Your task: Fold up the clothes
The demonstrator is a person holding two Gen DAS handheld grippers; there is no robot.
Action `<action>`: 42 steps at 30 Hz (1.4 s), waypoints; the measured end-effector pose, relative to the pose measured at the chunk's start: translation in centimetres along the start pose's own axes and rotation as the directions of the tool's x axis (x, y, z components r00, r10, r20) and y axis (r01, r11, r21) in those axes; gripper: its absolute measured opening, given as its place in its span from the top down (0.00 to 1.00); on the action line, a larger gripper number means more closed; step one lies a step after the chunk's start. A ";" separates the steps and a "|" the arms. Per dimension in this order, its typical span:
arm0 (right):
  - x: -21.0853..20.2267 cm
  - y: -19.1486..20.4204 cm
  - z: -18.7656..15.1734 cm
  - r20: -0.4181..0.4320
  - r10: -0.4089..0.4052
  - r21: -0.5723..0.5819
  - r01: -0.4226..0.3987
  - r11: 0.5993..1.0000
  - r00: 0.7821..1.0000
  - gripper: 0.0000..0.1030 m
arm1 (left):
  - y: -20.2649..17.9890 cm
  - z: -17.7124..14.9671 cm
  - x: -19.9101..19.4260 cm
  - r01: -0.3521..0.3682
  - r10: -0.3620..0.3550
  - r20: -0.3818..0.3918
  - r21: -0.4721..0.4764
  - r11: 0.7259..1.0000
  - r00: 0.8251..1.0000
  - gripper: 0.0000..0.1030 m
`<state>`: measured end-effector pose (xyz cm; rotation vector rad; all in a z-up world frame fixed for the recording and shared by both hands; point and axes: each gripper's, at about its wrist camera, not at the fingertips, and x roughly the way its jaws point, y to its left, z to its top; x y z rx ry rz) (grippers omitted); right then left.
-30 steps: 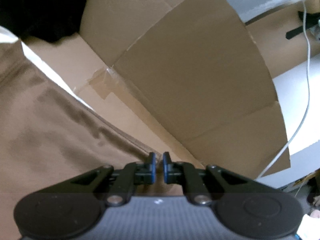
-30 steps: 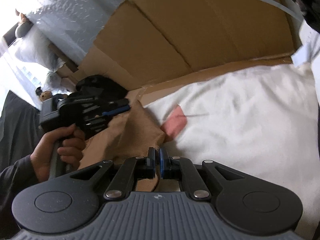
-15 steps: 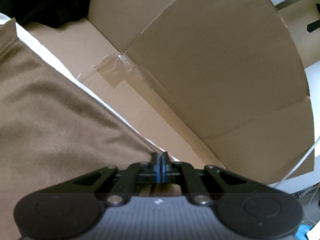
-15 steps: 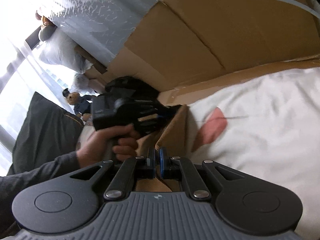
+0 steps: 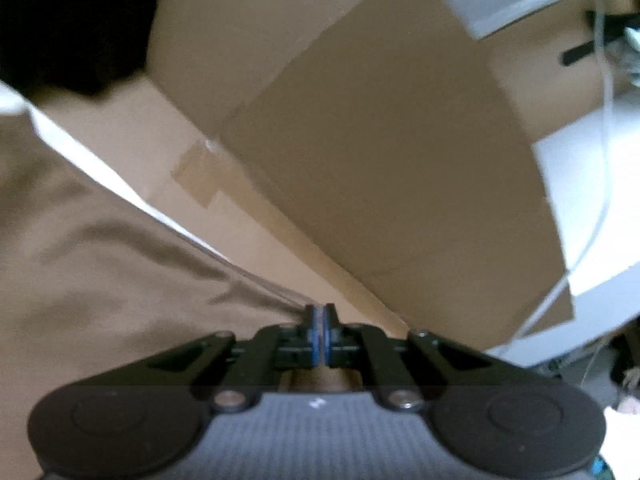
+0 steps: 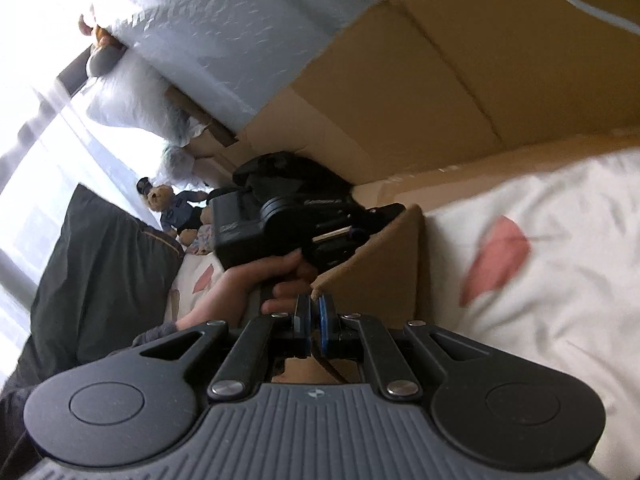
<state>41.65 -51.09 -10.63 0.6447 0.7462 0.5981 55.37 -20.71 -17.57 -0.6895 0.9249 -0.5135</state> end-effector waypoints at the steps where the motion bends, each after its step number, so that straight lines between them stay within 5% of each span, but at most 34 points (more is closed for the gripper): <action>1: 0.3 0.7 0.2 -0.003 0.001 -0.013 -0.001 1.000 1.000 0.96 | 0.5 0.0 -1.3 0.002 -0.002 0.009 0.006 1.000 1.000 0.97; 12: 6.2 6.4 0.2 -0.064 -0.082 -0.162 0.071 0.984 0.995 0.96 | 8.1 -2.0 -12.6 0.011 -0.004 0.113 -0.066 0.998 0.994 0.96; 26: 13.7 8.9 -3.3 -0.096 -0.164 -0.238 0.137 0.962 0.982 0.94 | 10.9 -4.1 -15.0 0.044 -0.026 0.189 -0.092 0.995 0.982 0.97; 28: 14.9 9.2 -3.4 -0.105 -0.178 -0.237 0.150 0.960 0.978 0.88 | 11.1 -4.1 -15.0 0.038 -0.019 0.189 -0.094 0.995 0.982 0.97; 30: 15.5 9.2 -3.3 -0.127 -0.177 -0.211 0.148 0.966 0.976 0.59 | 11.3 -4.1 -14.9 0.031 -0.013 0.184 -0.094 0.995 0.983 0.97; 33: 14.8 8.9 -3.3 -0.121 -0.142 -0.190 0.117 0.975 0.983 0.41 | 11.2 -4.1 -14.3 0.015 0.000 0.171 -0.087 0.996 0.985 0.95; 39: 12.8 6.8 -2.3 -0.089 -0.172 -0.192 0.153 0.969 0.981 0.35 | 10.0 -4.2 -12.4 -0.020 0.028 0.146 -0.053 0.998 0.989 0.92; 42: 11.5 4.5 -1.1 -0.047 -0.229 -0.176 0.218 0.960 0.972 0.36 | 7.7 -4.5 -11.7 -0.065 0.059 0.213 0.021 0.998 0.975 0.92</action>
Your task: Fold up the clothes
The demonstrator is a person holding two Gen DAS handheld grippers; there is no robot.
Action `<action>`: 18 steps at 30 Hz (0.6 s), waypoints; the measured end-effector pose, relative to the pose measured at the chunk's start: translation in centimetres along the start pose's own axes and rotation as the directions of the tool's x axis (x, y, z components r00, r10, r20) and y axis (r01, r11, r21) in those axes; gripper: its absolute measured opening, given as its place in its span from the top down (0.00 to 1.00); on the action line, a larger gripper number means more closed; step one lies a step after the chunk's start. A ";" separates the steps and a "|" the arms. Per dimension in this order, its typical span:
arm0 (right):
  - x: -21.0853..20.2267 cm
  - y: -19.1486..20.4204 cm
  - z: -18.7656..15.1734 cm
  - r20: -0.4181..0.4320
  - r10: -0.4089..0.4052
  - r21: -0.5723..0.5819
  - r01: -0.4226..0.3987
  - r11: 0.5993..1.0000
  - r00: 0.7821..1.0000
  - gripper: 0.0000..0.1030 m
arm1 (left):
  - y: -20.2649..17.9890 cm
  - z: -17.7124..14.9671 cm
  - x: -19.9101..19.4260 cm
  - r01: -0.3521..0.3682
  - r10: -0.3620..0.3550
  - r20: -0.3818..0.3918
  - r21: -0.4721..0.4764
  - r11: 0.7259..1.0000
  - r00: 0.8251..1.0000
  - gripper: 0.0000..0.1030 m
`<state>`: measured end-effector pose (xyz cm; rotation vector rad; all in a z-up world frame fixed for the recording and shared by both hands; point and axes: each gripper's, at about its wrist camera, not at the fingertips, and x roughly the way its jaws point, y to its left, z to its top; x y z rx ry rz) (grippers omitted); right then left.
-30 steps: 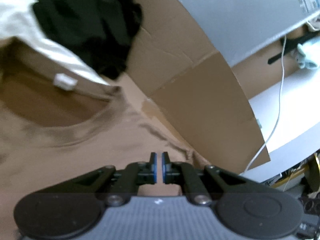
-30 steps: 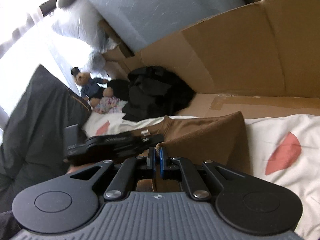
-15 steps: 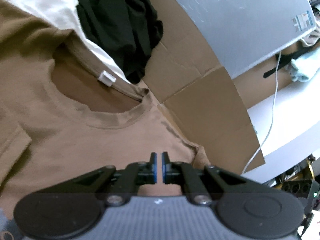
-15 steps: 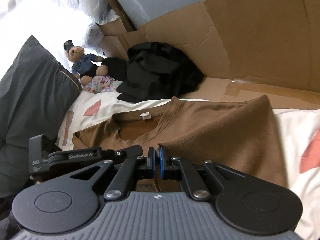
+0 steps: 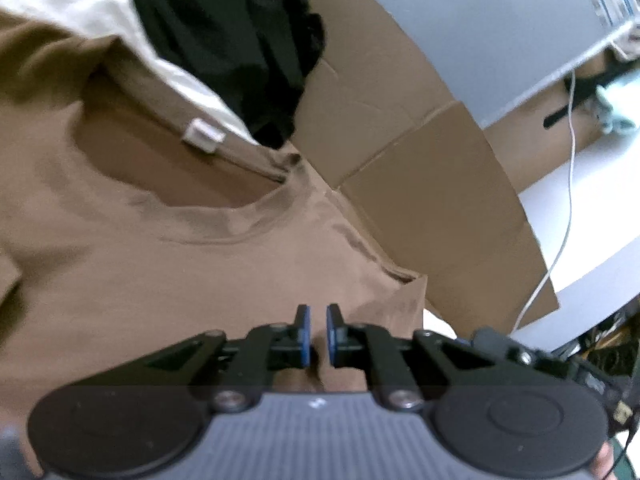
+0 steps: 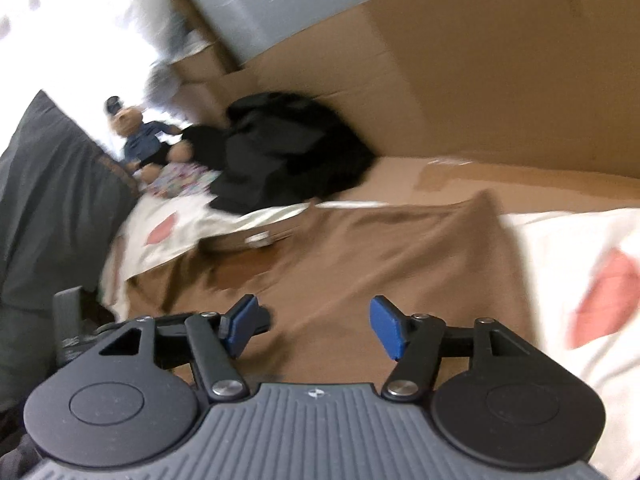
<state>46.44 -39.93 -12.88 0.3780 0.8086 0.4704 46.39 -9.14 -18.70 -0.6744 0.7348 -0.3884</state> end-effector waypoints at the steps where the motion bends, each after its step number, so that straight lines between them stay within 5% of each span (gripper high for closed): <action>1: -0.2 -0.9 0.4 0.012 -0.032 0.006 0.031 0.999 0.999 0.36 | -0.7 -0.1 0.1 0.007 -0.007 0.016 0.013 1.000 1.000 0.92; 5: 0.0 -4.3 2.6 0.055 -0.149 -0.013 0.150 0.989 0.987 0.59 | -3.1 -1.0 1.1 0.005 -0.007 0.023 0.080 0.997 1.000 0.92; 11: 2.1 -6.0 4.3 0.043 -0.163 -0.038 0.165 0.986 0.986 0.90 | -4.0 -2.4 3.3 -0.024 0.029 -0.035 0.139 0.990 0.999 0.94; 18: 5.0 -6.2 4.4 0.005 -0.122 -0.067 0.122 0.990 0.993 0.92 | -2.5 -2.9 5.3 -0.073 0.079 -0.054 0.102 0.992 0.995 0.95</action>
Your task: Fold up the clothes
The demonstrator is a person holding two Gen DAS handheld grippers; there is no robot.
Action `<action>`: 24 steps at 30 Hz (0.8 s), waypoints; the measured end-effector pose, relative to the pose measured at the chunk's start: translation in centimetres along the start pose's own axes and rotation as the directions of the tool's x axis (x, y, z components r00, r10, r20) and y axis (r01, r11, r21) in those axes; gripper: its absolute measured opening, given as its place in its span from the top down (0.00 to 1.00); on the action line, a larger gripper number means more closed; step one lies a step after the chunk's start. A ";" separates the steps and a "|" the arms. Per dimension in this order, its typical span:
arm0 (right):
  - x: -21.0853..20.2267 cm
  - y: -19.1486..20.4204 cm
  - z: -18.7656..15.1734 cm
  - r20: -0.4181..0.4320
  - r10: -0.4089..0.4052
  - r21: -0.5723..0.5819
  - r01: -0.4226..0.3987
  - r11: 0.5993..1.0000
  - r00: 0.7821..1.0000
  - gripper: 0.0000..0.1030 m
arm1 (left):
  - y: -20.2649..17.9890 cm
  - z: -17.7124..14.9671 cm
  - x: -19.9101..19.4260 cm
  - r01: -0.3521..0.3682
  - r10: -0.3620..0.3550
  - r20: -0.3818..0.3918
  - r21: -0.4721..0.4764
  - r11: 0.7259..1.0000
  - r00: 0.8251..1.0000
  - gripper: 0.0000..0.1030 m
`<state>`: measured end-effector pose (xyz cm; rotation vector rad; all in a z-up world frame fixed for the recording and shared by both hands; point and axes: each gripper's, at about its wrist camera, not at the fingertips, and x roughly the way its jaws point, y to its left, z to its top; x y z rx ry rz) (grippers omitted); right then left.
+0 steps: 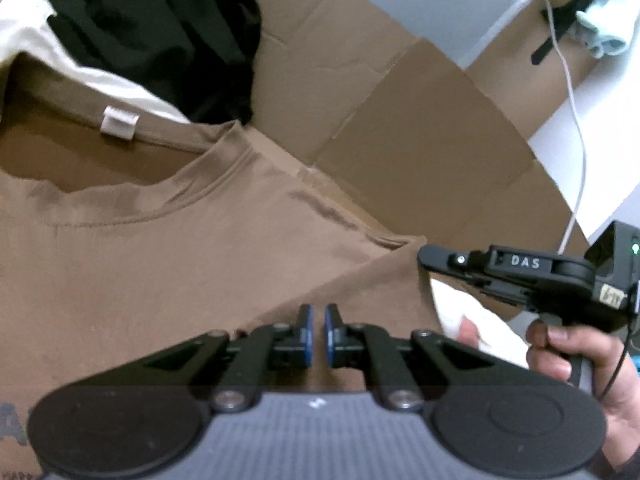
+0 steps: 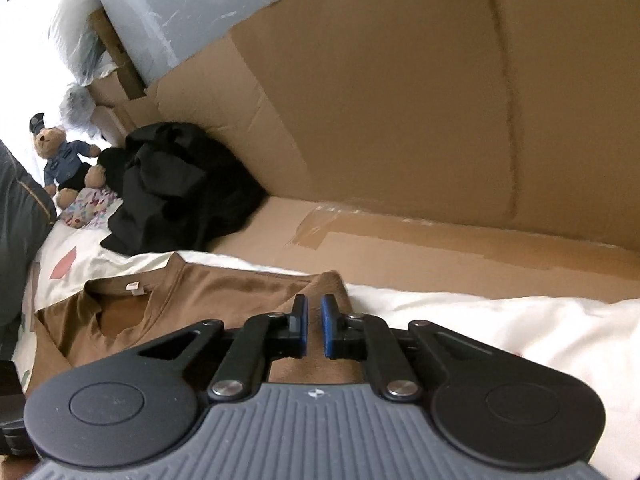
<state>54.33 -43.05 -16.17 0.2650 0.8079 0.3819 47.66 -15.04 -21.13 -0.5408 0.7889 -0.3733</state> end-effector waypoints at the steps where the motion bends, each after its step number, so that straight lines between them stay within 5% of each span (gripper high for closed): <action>1: 0.5 -0.2 0.0 -0.005 -0.005 -0.006 0.005 1.000 1.000 0.92 | 0.3 -0.1 0.3 -0.005 0.005 -0.001 -0.011 1.000 1.000 0.98; 10: 2.7 -2.3 -0.5 -0.065 -0.020 0.019 0.021 1.000 0.998 1.00 | 0.9 -0.1 -0.2 0.008 -0.008 -0.003 -0.029 1.000 1.000 0.98; 15: 1.5 -1.9 0.4 -0.089 -0.034 0.050 0.039 0.998 0.995 0.99 | -0.5 1.1 -1.5 -0.026 0.026 0.018 0.012 1.000 1.000 0.88; 24: -2.8 1.4 -2.0 -0.107 0.015 -0.027 -0.018 0.999 0.994 0.99 | -3.9 -1.0 -1.7 0.026 -0.026 -0.019 0.030 0.999 0.999 0.85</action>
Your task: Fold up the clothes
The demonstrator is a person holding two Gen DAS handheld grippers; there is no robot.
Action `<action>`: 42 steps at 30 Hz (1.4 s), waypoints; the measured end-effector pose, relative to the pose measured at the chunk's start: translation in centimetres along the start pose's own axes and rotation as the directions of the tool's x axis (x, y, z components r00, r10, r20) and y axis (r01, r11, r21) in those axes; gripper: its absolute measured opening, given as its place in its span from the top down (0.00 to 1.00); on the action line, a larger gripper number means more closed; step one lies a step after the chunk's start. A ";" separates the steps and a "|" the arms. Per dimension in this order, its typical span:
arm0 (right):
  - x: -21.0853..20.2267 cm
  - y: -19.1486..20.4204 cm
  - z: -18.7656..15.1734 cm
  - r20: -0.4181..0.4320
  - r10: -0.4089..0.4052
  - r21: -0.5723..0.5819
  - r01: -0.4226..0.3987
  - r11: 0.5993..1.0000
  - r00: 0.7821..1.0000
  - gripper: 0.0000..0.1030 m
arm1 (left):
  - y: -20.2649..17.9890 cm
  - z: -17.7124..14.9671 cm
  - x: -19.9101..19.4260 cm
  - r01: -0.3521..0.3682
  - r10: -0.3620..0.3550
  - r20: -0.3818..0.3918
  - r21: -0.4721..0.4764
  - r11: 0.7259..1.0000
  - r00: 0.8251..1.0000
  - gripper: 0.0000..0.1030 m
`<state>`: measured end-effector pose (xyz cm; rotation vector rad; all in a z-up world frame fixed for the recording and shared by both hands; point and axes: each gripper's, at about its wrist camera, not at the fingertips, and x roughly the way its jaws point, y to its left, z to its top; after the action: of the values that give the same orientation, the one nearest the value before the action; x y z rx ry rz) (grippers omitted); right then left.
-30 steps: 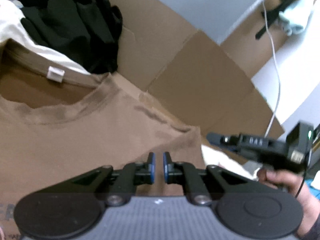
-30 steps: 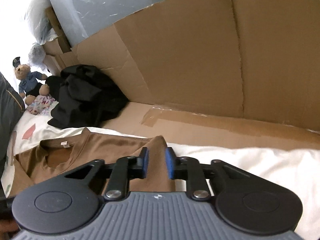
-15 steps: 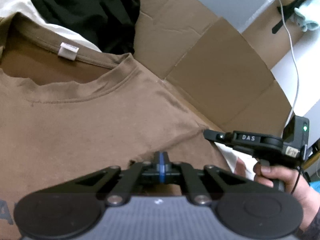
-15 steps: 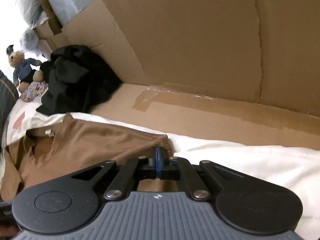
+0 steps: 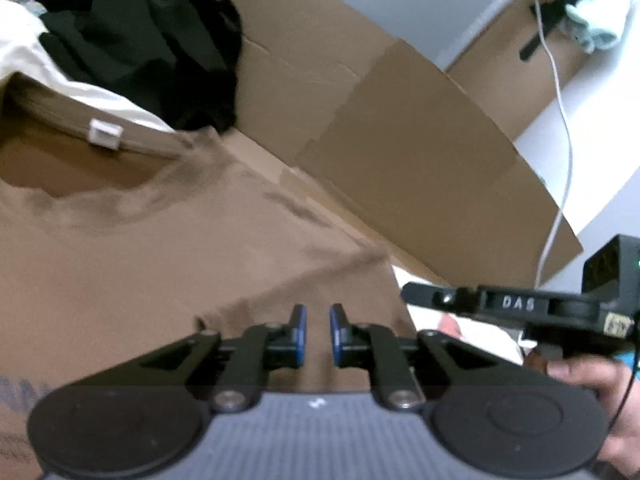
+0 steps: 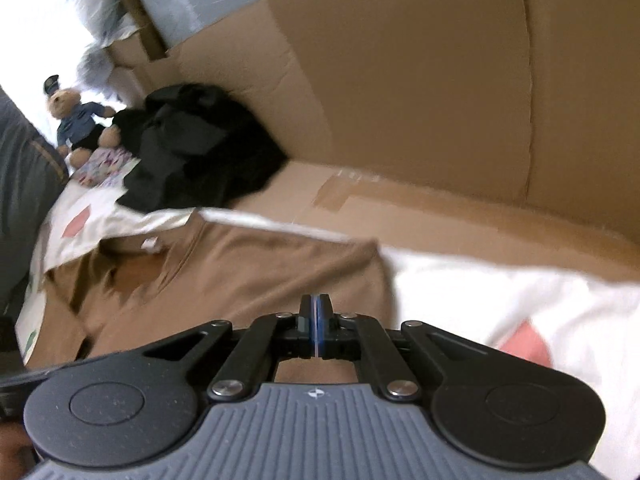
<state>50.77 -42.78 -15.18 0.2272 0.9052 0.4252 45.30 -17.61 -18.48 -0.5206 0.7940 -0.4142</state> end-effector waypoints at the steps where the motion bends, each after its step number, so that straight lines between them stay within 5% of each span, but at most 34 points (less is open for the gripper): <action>1: -0.2 0.1 -0.7 -0.013 -0.006 -0.006 0.006 1.000 1.000 0.99 | -0.2 -0.6 0.1 -0.004 0.004 -0.011 -0.001 1.000 1.000 0.84; 13: -4.9 0.2 -9.6 -0.063 -0.059 -0.048 0.056 0.997 0.996 0.99 | 0.2 -4.3 -3.0 -0.031 0.028 -0.091 -0.028 0.999 0.995 0.83; 24: -10.0 -0.4 -13.5 -0.092 -0.156 -0.099 0.147 0.984 0.983 0.99 | 1.6 -6.2 -7.6 -0.106 0.104 -0.163 -0.002 0.994 0.981 0.77; 29: -14.1 -1.0 -15.4 -0.070 -0.185 -0.061 0.181 0.982 0.980 0.98 | 2.3 -7.0 -11.7 -0.176 0.183 -0.204 0.051 0.983 0.962 0.74; 42: -21.0 1.7 -16.5 -0.033 -0.142 -0.029 0.141 0.990 0.989 0.97 | 0.1 -3.9 -21.7 -0.228 0.262 -0.195 0.182 0.957 0.945 0.70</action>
<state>25.77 -50.45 -9.56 0.1307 0.9428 0.3096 28.57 -7.03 -8.66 -0.2255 1.0150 -0.3015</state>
